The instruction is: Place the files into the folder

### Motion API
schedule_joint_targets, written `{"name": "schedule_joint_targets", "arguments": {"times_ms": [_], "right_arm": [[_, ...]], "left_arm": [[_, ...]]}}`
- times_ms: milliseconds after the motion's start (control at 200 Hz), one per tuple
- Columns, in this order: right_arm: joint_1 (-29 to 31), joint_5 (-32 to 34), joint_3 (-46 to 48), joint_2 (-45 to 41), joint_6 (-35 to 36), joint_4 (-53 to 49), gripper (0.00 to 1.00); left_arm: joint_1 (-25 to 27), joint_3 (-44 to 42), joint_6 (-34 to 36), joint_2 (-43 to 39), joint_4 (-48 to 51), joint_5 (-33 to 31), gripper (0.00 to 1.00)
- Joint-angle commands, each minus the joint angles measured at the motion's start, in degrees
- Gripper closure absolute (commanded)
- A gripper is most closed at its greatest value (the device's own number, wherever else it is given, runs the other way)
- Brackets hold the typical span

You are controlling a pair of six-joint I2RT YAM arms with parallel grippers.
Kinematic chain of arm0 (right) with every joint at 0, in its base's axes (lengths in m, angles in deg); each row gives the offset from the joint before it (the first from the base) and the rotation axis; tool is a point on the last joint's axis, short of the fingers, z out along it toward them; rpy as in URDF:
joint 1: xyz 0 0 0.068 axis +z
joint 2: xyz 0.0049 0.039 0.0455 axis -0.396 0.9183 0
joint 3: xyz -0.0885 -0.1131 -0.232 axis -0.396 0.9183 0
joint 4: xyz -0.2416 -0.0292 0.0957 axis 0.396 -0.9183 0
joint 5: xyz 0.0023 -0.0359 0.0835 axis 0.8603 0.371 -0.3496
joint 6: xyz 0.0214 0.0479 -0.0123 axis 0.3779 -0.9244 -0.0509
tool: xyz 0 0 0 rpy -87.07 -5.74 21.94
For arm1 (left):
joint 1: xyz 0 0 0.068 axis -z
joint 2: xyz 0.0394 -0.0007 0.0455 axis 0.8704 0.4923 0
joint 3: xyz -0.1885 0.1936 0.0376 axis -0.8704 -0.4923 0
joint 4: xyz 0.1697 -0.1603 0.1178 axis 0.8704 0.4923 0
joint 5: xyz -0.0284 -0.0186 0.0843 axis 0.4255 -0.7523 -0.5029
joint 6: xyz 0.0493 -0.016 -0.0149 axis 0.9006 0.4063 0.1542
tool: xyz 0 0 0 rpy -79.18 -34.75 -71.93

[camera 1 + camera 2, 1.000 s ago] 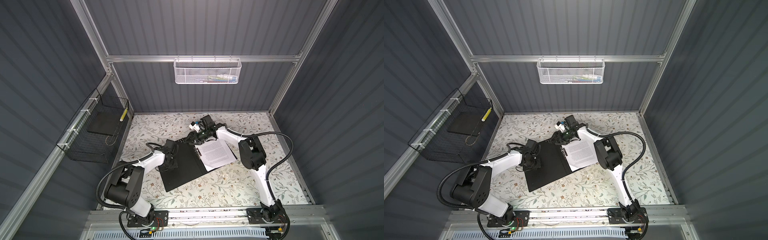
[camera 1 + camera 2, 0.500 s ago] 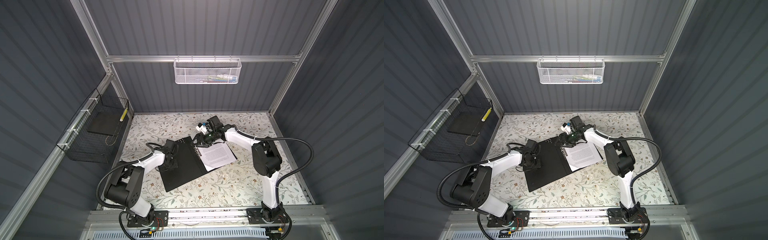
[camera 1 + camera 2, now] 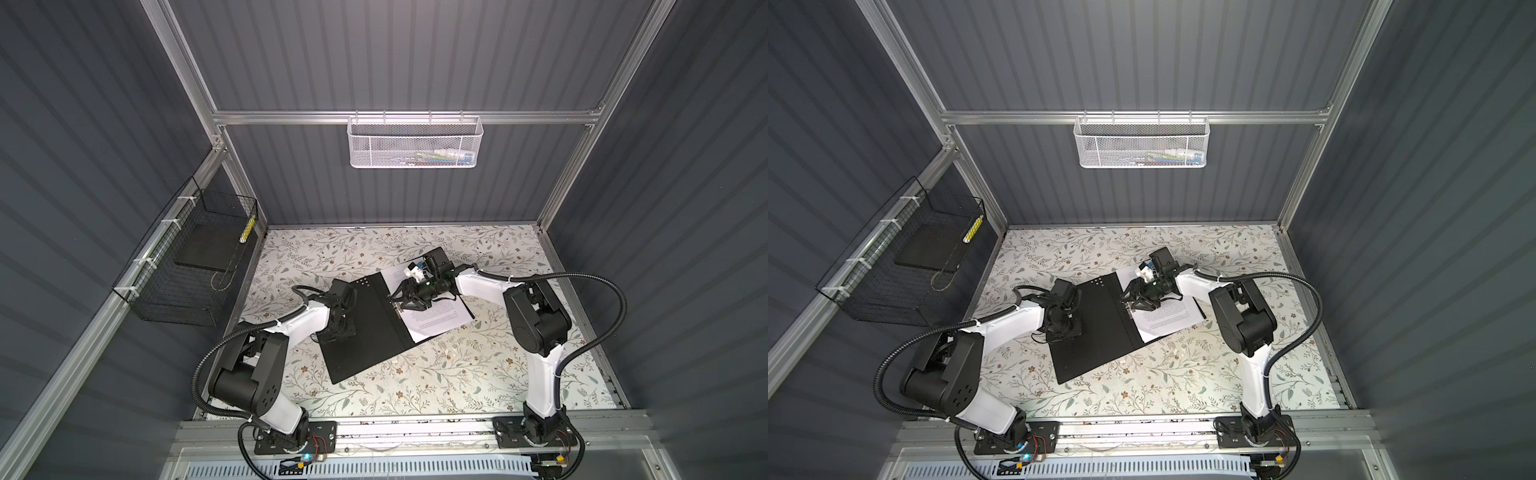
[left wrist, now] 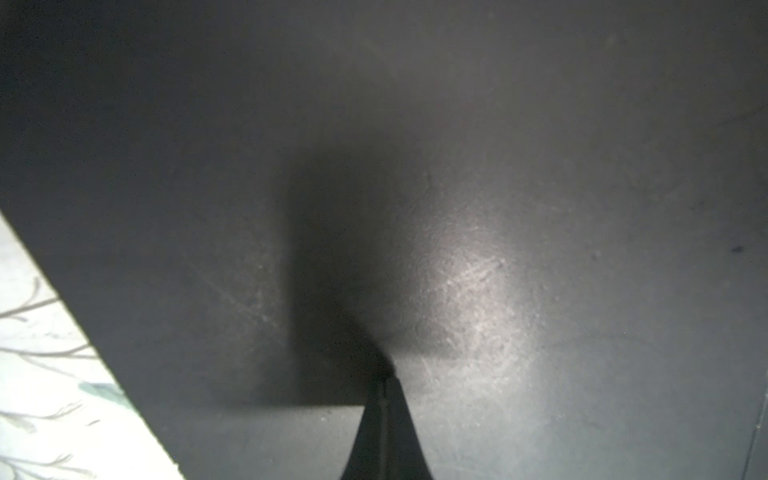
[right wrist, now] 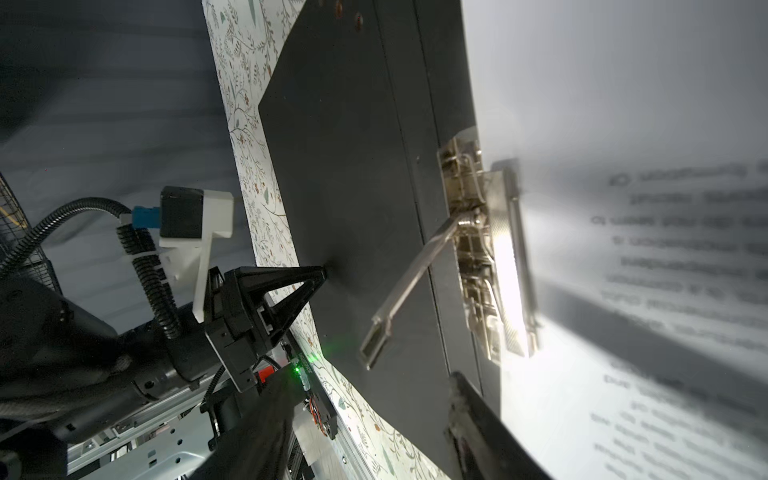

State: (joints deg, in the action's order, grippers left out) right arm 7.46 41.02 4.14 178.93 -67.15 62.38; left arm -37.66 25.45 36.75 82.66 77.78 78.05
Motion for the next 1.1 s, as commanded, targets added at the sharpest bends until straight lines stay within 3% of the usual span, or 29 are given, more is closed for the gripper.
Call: {"name": "schedule_joint_targets", "arguments": {"times_ms": [0,300,500,1096], "right_arm": [[0.01,-1.54,-0.61,1.78,-2.51,4.47,0.39],[-0.11,-1.86,-2.08,4.78,-4.32,6.88,0.4],[-0.31,-1.47,-3.18,5.55,-2.9,4.81,0.5],[-0.29,-0.12,-4.81,6.3,0.87,-0.85,0.64]], "left_arm": [[0.17,-4.71,0.22,5.32,2.53,0.53,1.0],[0.1,-4.83,0.18,5.13,2.23,0.53,1.0],[0.14,-4.83,0.41,5.13,2.22,0.59,1.0],[0.17,-4.77,0.52,5.26,2.22,0.53,1.0]]}}
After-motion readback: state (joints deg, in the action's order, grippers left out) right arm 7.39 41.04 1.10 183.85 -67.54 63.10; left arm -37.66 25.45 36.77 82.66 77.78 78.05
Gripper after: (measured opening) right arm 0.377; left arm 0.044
